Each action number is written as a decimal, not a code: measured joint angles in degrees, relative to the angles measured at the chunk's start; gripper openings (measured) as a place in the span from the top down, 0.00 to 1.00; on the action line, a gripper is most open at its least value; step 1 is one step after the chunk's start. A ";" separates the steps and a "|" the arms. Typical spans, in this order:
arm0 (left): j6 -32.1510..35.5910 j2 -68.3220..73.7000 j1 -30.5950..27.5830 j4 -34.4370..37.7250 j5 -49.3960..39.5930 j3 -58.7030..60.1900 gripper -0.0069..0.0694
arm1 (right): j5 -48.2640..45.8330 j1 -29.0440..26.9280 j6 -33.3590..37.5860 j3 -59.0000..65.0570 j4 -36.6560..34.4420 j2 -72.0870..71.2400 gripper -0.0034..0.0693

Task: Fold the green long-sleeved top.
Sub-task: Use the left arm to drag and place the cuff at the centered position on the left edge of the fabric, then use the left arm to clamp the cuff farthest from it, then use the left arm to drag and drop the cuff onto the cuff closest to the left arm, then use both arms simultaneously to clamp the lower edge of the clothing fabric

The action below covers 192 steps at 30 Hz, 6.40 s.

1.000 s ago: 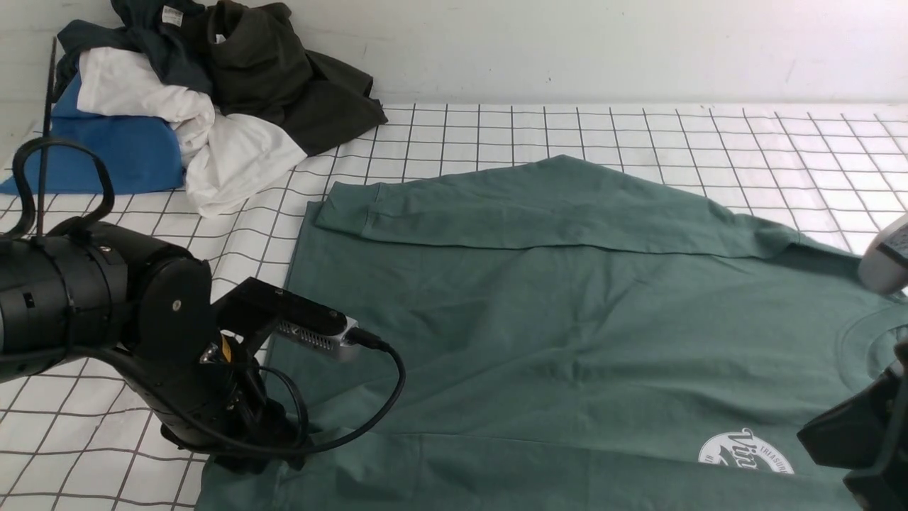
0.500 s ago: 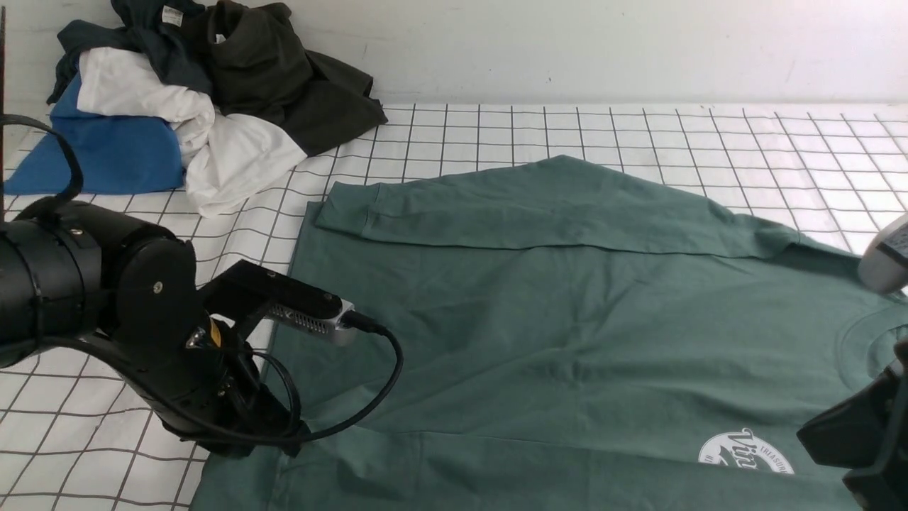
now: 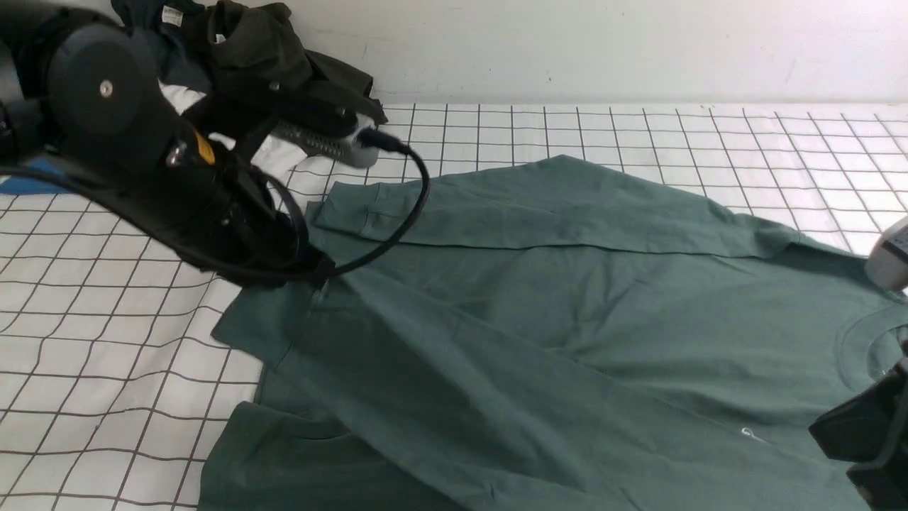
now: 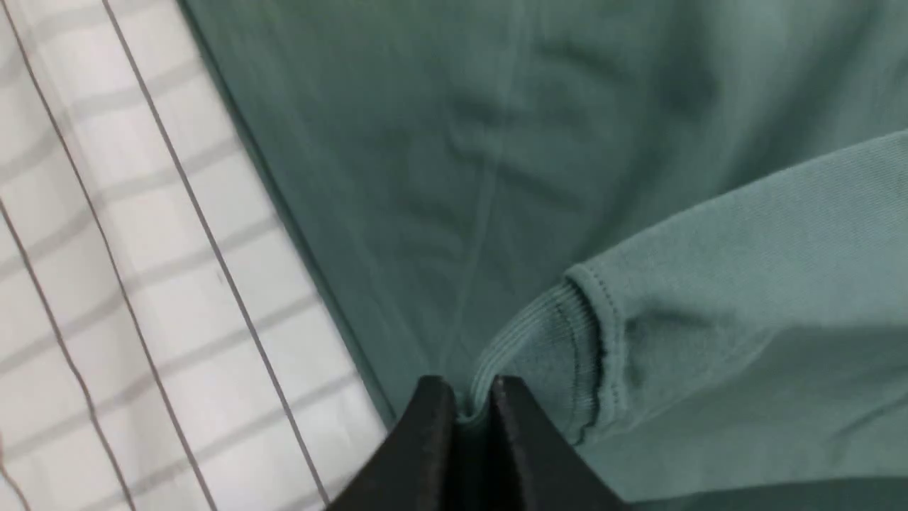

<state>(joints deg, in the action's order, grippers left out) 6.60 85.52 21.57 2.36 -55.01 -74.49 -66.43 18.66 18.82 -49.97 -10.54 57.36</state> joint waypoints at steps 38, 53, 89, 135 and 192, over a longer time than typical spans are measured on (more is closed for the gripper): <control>-2.63 51.22 -11.25 3.08 -1.01 -50.08 0.34 | 8.85 0.00 -9.08 -13.05 11.16 17.91 0.97; -4.54 57.83 -11.25 4.71 5.94 -52.31 0.39 | 9.12 0.00 -9.08 -13.12 11.56 21.71 0.97; 2.95 19.01 -11.25 9.91 -13.97 -21.35 0.91 | 2.96 0.00 -8.26 -13.34 9.59 8.90 0.97; 25.57 8.93 7.82 -4.49 1.55 31.30 0.42 | -5.78 13.21 -5.21 -2.33 -1.05 -6.32 0.97; 17.99 -5.45 7.89 -2.90 -11.68 31.68 0.91 | 19.24 13.21 -8.31 17.22 28.85 25.21 0.25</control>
<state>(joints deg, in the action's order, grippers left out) 24.59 80.07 29.45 -0.54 -66.69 -42.81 -47.19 31.87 10.50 -32.75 18.31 82.57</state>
